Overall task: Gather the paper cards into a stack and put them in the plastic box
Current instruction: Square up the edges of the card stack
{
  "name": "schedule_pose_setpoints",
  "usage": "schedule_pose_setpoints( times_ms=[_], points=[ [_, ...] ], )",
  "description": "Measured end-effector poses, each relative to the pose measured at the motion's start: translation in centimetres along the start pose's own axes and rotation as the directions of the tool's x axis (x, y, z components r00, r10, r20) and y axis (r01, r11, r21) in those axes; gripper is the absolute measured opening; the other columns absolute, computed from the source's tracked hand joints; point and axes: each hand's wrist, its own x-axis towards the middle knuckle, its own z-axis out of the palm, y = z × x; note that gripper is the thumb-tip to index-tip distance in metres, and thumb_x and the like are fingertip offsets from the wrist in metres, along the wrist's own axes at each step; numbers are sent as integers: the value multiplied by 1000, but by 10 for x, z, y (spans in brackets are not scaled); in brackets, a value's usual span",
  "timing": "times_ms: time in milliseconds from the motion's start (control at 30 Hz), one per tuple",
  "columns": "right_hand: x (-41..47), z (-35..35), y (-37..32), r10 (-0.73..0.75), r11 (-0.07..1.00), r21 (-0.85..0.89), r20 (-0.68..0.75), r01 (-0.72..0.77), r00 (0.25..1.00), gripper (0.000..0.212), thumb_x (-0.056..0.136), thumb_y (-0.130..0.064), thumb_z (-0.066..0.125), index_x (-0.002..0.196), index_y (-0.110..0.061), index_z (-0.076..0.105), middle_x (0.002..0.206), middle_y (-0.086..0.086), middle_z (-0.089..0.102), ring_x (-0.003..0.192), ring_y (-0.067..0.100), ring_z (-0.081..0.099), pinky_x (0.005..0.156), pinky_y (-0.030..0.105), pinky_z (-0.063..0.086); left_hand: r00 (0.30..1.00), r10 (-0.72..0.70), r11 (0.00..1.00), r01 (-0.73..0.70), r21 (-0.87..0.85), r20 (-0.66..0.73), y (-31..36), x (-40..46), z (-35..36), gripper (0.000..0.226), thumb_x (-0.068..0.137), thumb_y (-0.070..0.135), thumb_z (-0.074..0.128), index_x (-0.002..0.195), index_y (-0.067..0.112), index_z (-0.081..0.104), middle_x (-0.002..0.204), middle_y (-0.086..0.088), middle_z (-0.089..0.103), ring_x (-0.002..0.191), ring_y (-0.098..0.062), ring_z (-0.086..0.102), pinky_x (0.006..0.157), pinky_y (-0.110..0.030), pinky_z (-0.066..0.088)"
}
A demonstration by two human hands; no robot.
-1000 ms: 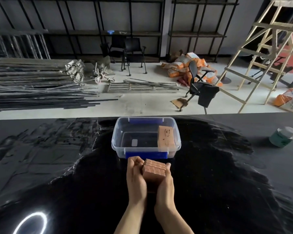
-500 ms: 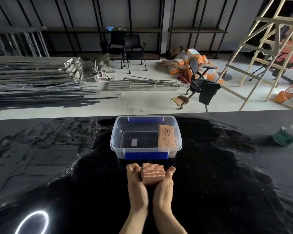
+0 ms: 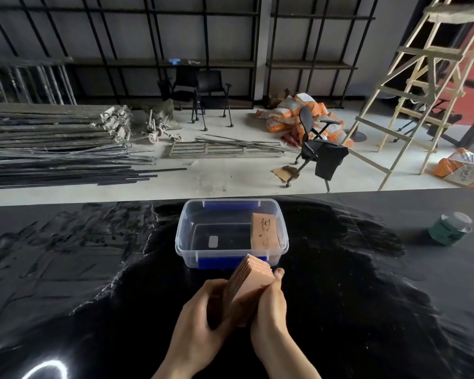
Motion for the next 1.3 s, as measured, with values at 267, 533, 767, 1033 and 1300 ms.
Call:
schedule_pose_setpoints(
  times_ms=[267,533,767,1033,1300],
  points=[
    [16,-18,10,-660,626,-255,330,737,675,22,103,-35,55,98,-26,75,92,0,76,89,13,72,76,23,58,972,-16,855,-109,507,236,2,21,-32,54,74,35,72,123,47,55,114,27,60,108,5,59,95,-26,55],
    [33,-15,36,-625,641,-354,276,681,731,23,102,-17,62,79,-14,61,67,-1,65,60,7,60,57,24,50,992,-74,986,57,154,104,-27,9,-13,52,73,40,65,124,42,59,124,24,59,120,2,56,101,-26,49],
    [32,-17,39,-602,689,-309,260,655,755,33,105,-23,55,75,-10,60,62,-2,62,56,6,55,54,24,48,830,-380,890,207,-407,-408,-16,18,41,25,106,25,49,97,23,72,86,-3,80,89,-18,76,83,-44,61],
    [31,-13,36,-692,616,-318,219,721,688,38,101,-32,52,73,-8,62,59,8,62,50,7,53,48,23,45,804,-323,932,177,-318,-499,-21,41,43,27,109,20,40,98,26,64,84,-6,77,75,-10,73,75,-41,61],
    [36,-11,34,-710,579,-355,224,734,668,32,103,-23,53,75,-10,63,68,-6,70,54,8,59,50,15,45,781,-331,922,149,-357,-529,-18,43,45,27,109,15,39,97,20,63,74,-7,77,73,-10,73,71,-29,53]
  ],
)
